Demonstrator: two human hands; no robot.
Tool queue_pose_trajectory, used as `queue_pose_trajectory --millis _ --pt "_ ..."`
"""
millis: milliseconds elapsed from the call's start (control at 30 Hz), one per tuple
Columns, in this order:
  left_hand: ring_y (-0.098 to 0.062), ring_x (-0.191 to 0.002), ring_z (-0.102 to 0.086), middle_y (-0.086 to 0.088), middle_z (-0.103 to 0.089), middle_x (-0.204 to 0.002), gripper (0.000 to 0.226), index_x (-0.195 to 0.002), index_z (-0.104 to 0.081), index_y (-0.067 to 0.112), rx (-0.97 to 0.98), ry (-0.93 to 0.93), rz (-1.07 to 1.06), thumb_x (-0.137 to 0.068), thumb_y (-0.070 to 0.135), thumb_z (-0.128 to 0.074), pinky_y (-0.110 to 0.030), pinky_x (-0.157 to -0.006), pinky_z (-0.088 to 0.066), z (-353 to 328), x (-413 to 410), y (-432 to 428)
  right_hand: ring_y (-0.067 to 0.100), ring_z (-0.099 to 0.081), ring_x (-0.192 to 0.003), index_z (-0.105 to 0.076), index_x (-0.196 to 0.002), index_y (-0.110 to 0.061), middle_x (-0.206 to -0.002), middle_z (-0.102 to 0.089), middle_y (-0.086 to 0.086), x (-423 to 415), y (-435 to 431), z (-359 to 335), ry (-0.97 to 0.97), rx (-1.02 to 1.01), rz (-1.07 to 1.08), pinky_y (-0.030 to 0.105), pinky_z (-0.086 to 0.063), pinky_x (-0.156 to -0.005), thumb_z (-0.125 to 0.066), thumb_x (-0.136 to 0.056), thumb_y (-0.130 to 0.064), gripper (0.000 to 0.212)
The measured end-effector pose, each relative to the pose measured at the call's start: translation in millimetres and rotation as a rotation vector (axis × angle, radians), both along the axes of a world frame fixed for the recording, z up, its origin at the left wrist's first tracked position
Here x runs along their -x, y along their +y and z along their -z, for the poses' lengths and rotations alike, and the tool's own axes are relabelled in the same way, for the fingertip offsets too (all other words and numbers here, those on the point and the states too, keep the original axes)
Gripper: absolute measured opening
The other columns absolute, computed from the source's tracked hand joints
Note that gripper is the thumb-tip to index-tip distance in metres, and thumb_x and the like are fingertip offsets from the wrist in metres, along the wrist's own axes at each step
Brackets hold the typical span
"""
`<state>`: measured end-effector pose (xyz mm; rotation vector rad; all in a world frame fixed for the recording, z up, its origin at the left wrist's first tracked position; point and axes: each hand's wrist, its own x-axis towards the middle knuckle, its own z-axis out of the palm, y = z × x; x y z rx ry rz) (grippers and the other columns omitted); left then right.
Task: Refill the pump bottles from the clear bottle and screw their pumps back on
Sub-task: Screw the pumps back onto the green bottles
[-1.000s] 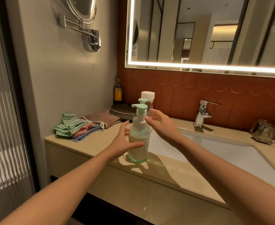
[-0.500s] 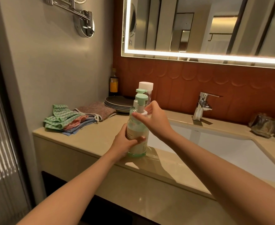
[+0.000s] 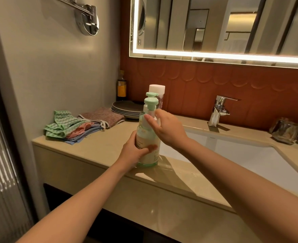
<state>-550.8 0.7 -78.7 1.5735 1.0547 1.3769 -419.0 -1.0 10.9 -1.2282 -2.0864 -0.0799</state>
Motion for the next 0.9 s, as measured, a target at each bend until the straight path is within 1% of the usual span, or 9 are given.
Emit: queue_pose_trajectory --millis 133,233,367,467,567,633,767,833,900 --pt "-0.001 -0.105 -0.052 0.017 -0.059 -0.112 0.054 -0.112 -0.046 0.042 -0.007 -0.010 0.000 -0.069 0.030 -0.077 -0.017 -0.079 -0.044 -1 -1 -1 0.018 -0.053 -0.110 -0.043 -0.126 -0.012 -0.123 -0.056 0.006 4 0 4 0.234 0.229 -0.227 0.032 -0.047 -0.087 -0.032 -0.098 -0.039 0.039" --pt "-0.002 -0.105 -0.053 0.016 -0.059 -0.111 0.049 -0.110 -0.046 0.042 -0.022 -0.001 -0.009 -0.074 0.024 -0.075 -0.016 -0.077 -0.043 1 -1 0 0.023 -0.058 -0.093 -0.054 -0.105 -0.010 -0.104 -0.063 0.008 1 -1 11 0.091 0.037 -0.021 0.036 -0.049 -0.078 -0.028 -0.097 -0.046 0.046" --pt "-0.003 -0.105 -0.053 0.016 -0.059 -0.111 0.047 -0.108 -0.046 0.042 -0.020 -0.002 -0.017 -0.074 0.025 -0.075 -0.016 -0.076 -0.043 0 -2 0 0.018 -0.053 -0.074 -0.050 -0.081 -0.015 -0.081 -0.059 0.003 -2 2 4 -0.089 -0.183 0.129 0.028 -0.035 -0.068 -0.028 -0.095 -0.051 0.045" --pt "-0.001 -0.105 -0.052 0.017 -0.058 -0.112 0.050 -0.111 -0.046 0.041 -0.011 -0.009 -0.006 -0.073 0.027 -0.075 -0.015 -0.077 -0.043 -1 -2 -1 0.018 -0.055 -0.090 -0.052 -0.104 -0.011 -0.100 -0.059 0.003 1 6 -1 -0.024 -0.035 -0.015 0.034 -0.047 -0.077 -0.035 -0.094 -0.051 0.045" --pt "0.000 -0.104 -0.052 0.017 -0.059 -0.112 0.050 -0.111 -0.046 0.041 -0.014 -0.007 -0.007 -0.073 0.028 -0.075 -0.014 -0.076 -0.043 -1 -2 -2 0.022 -0.055 -0.107 -0.046 -0.121 -0.010 -0.119 -0.057 0.008 5 5 5 0.215 0.214 -0.213 0.040 -0.049 -0.089 -0.036 -0.096 -0.043 0.043" --pt "0.001 -0.103 -0.052 0.018 -0.059 -0.110 0.048 -0.109 -0.046 0.042 -0.021 0.000 -0.012 -0.074 0.025 -0.074 -0.012 -0.074 -0.042 -1 -1 -3 0.022 -0.056 -0.102 -0.050 -0.115 -0.009 -0.113 -0.060 0.009 4 4 8 0.217 0.197 -0.181 0.038 -0.050 -0.086 -0.032 -0.096 -0.044 0.044" --pt "-0.001 -0.102 -0.052 0.016 -0.058 -0.109 0.047 -0.106 -0.046 0.042 -0.027 0.008 -0.020 -0.075 0.023 -0.074 -0.016 -0.075 -0.042 -1 -1 -2 0.022 -0.058 -0.080 -0.055 -0.092 -0.010 -0.088 -0.062 0.005 -5 1 7 -0.019 -0.055 0.009 0.031 -0.044 -0.068 -0.024 -0.097 -0.046 0.048" --pt "-0.001 -0.102 -0.052 0.016 -0.058 -0.109 0.046 -0.106 -0.046 0.042 -0.021 0.003 -0.022 -0.075 0.024 -0.074 -0.016 -0.075 -0.042 -1 -2 -3 0.021 -0.060 -0.078 -0.059 -0.094 -0.009 -0.084 -0.061 0.003 -6 4 1 -0.053 -0.125 0.060 0.031 -0.045 -0.067 -0.031 -0.096 -0.049 0.049" --pt "0.000 -0.101 -0.052 0.017 -0.058 -0.109 0.048 -0.107 -0.045 0.042 -0.016 -0.004 -0.018 -0.073 0.027 -0.075 -0.015 -0.075 -0.042 -1 -2 -4 0.022 -0.061 -0.085 -0.058 -0.104 -0.008 -0.095 -0.064 0.006 -3 7 -4 -0.004 -0.011 0.010 0.038 -0.052 -0.074 -0.035 -0.096 -0.047 0.046"
